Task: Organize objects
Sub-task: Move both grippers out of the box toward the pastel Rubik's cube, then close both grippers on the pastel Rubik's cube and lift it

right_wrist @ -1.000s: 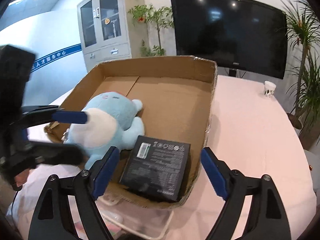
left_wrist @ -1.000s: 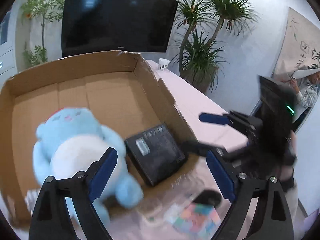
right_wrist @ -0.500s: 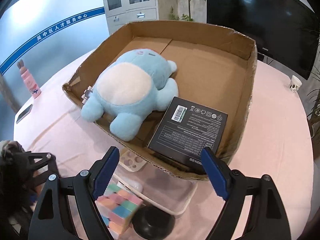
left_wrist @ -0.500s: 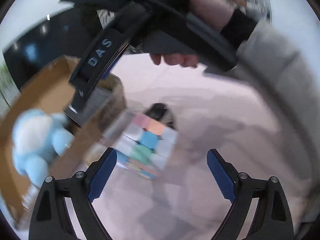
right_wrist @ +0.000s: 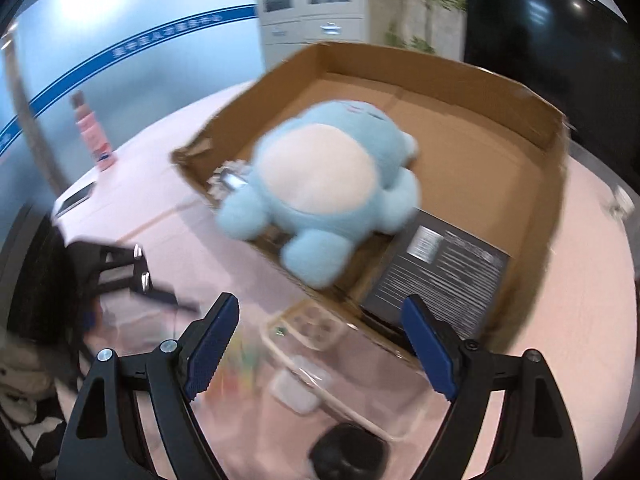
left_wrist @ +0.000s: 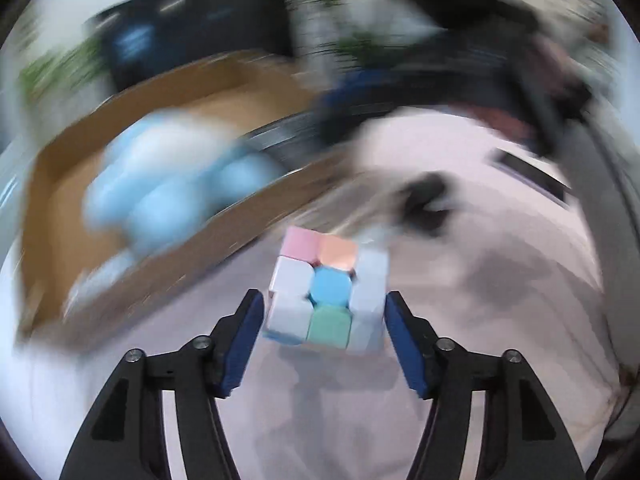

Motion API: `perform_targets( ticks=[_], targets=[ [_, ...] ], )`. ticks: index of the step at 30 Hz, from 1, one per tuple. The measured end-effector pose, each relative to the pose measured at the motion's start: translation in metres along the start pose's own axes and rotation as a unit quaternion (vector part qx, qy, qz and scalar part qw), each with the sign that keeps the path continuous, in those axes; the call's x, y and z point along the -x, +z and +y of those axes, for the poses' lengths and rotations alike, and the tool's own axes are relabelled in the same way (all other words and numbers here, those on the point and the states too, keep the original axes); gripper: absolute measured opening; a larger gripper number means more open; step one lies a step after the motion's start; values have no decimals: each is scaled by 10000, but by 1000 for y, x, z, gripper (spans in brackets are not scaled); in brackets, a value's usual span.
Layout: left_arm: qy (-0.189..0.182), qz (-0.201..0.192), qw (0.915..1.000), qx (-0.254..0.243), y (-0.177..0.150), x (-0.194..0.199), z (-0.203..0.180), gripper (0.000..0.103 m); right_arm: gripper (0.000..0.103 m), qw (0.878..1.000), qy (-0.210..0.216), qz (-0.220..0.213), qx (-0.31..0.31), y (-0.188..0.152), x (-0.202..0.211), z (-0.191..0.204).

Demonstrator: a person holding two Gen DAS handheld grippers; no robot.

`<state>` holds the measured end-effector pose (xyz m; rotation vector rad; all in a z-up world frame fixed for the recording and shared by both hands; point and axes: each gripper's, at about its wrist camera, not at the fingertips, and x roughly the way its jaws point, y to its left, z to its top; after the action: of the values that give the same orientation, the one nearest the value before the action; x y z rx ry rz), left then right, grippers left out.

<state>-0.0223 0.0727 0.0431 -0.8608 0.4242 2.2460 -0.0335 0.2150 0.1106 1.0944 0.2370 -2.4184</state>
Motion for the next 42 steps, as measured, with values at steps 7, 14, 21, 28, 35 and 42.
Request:
perform_targets(
  ticks=[7,14,21,28,35,42],
  targets=[
    [680,130,9883,1361,-53,21,55,61,83,9887,1072,-67,1043,40,-39,86],
    [721,-64,9909,1136,-49,16,45,90,83,9828,970,939,1262,37,-105,115],
    [436,41,9957,814,-31,-7,72,98,72,9844,1138,918,976,40,-126,117],
    [-302,-66,9940,1049,-32,-3,77,93,76,9793,1343,1076,1068,36,-133,118],
    [-494,229,9894,1344,-34,-18,87,93,76,9826,914,1016,1254,35,-111,119],
    [-414,368,9906,1249,-37,-19,76,73,57,9762,950,1413,1341,31,-127,124]
  ],
)
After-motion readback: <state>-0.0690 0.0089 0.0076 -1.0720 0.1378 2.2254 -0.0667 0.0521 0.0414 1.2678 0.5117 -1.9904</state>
